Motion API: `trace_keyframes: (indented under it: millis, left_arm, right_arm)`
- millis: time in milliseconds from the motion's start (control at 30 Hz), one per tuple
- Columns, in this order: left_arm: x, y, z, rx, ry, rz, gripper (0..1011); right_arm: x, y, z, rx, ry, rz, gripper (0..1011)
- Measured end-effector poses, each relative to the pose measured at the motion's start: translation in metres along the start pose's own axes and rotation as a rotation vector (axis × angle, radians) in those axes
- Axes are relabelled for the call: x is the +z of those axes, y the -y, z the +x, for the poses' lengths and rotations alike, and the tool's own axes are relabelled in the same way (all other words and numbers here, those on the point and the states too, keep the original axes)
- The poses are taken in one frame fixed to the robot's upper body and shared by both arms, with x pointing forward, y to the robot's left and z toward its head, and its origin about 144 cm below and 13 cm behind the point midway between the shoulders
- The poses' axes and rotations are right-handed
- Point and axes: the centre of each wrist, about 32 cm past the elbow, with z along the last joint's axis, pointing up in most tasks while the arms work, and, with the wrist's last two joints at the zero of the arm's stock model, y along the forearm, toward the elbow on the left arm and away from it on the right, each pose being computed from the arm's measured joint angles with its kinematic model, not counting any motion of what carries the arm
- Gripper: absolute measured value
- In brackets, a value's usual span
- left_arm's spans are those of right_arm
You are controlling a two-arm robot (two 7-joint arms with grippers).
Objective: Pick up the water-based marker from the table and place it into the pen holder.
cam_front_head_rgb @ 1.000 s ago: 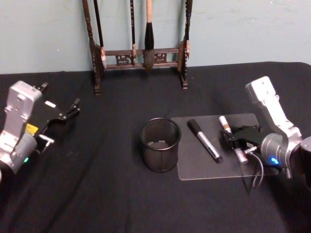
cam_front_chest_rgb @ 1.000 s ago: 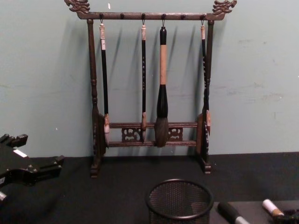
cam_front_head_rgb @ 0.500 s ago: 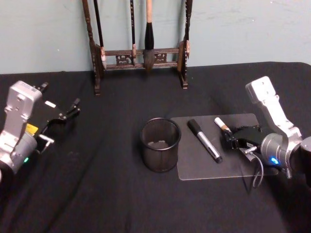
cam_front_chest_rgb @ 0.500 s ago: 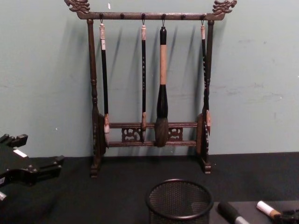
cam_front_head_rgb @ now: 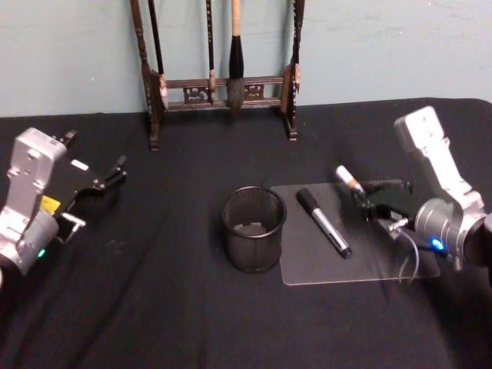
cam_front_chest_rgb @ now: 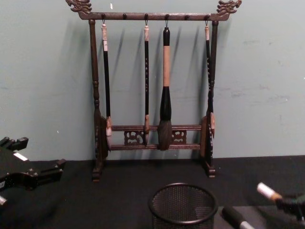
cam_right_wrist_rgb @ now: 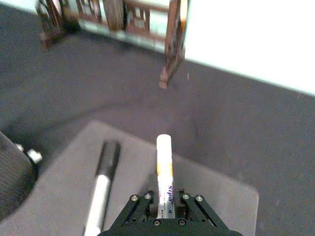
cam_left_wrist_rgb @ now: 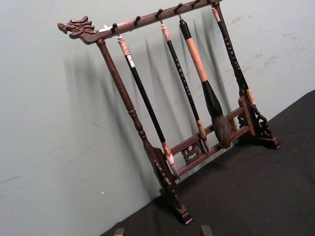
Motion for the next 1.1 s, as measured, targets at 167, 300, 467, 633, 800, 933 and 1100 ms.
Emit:
trace_keyframes:
  millis: [167, 300, 467, 633, 800, 933, 1100]
  left_arm:
    - [0.000, 0.000, 0.000, 0.000, 0.000, 0.000, 1001]
    - [0.000, 0.000, 0.000, 0.000, 0.000, 0.000, 1001]
    - [0.000, 0.000, 0.000, 0.000, 0.000, 0.000, 1001]
    - [0.000, 0.000, 0.000, 0.000, 0.000, 0.000, 1001]
    - [0.000, 0.000, 0.000, 0.000, 0.000, 0.000, 1001]
    - [0.000, 0.000, 0.000, 0.000, 0.000, 0.000, 1001]
    - [0.000, 0.000, 0.000, 0.000, 0.000, 0.000, 1001]
  right_arm:
    - [0.010, 0.007, 0.000, 0.007, 0.012, 0.125, 181]
    - [0.013, 0.011, -0.001, 0.023, 0.023, 0.234, 181]
    - [0.015, 0.013, -0.007, 0.059, 0.031, 0.369, 181]
    - [0.016, 0.010, -0.015, 0.103, 0.026, 0.453, 181]
    - [0.020, 0.002, -0.030, 0.179, 0.023, 0.542, 181]
    - [0.022, -0.006, -0.040, 0.234, 0.013, 0.596, 181]
    - [0.024, -0.015, -0.051, 0.284, -0.011, 0.636, 181]
